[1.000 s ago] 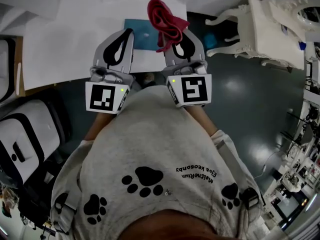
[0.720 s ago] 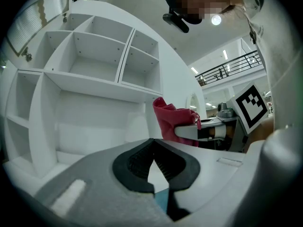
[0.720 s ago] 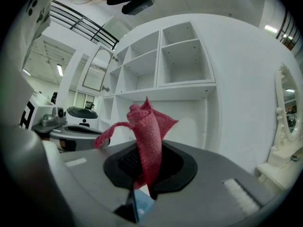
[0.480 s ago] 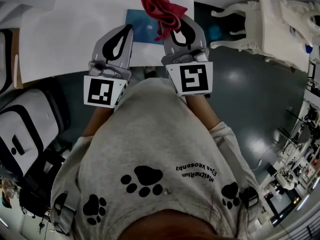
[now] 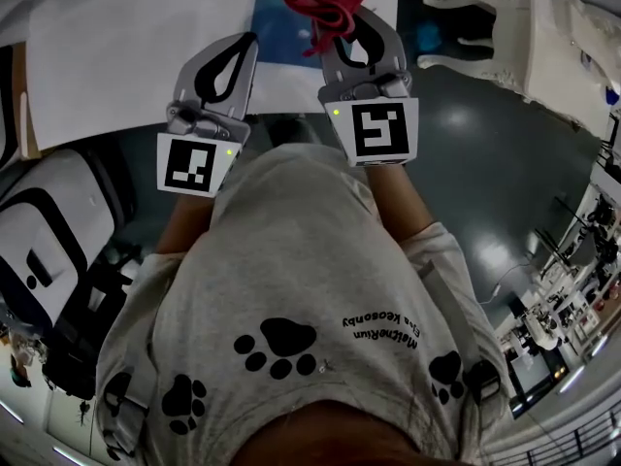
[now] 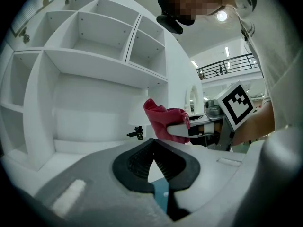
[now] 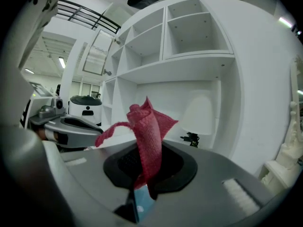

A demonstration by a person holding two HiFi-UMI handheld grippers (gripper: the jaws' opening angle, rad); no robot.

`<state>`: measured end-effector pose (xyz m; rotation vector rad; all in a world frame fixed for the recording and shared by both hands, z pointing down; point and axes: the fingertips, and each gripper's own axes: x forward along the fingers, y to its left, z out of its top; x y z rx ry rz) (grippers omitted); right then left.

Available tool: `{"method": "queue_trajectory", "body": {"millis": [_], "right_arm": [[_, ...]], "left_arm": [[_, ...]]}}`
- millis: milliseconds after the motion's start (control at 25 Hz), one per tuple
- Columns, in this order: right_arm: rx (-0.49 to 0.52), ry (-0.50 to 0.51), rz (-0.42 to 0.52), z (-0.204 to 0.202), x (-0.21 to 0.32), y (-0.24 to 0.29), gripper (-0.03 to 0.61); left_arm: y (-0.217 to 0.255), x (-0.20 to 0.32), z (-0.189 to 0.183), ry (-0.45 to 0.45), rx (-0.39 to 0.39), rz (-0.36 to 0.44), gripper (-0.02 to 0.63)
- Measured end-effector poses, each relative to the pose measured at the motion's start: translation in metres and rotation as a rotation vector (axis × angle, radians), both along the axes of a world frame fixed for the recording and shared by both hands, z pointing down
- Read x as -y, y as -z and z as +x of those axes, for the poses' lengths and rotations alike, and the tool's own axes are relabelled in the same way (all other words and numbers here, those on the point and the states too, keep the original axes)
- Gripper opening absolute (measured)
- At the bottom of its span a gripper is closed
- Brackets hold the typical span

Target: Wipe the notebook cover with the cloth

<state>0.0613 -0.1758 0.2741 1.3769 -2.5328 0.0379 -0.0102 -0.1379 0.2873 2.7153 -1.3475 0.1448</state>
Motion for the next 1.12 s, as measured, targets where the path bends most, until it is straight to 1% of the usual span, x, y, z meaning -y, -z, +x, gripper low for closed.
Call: {"method": "queue_trajectory", "body": {"millis": [280,360,720,1000,1120], "right_arm": [[-0.054,0.031,-0.039,-0.016,0.008,-0.035,0.049],[-0.062,0.045,-0.06,-0.02,0.008,-0.046,0.049],[-0.145,0.133,-0.116,-0.028,0.016,-0.093,0.049],[-0.217,0.19,-0.17,-0.037,0.024,-0.125,0.049],[-0.257,0.21,-0.198,-0.04,0.027,-0.14,0.049]], "left_arm": [[-0.037,0.0,-0.005,-0.034,0.006,-0.054,-0.003],[-0.05,-0.002,-0.006,-0.046,0.021,-0.075,-0.003],[-0.096,-0.003,-0.003,-0.072,0.045,-0.147,-0.003],[-0.132,-0.006,-0.008,-0.056,0.061,-0.247,-0.003],[-0.148,-0.01,-0.009,-0.066,0.089,-0.289,-0.003]]}}
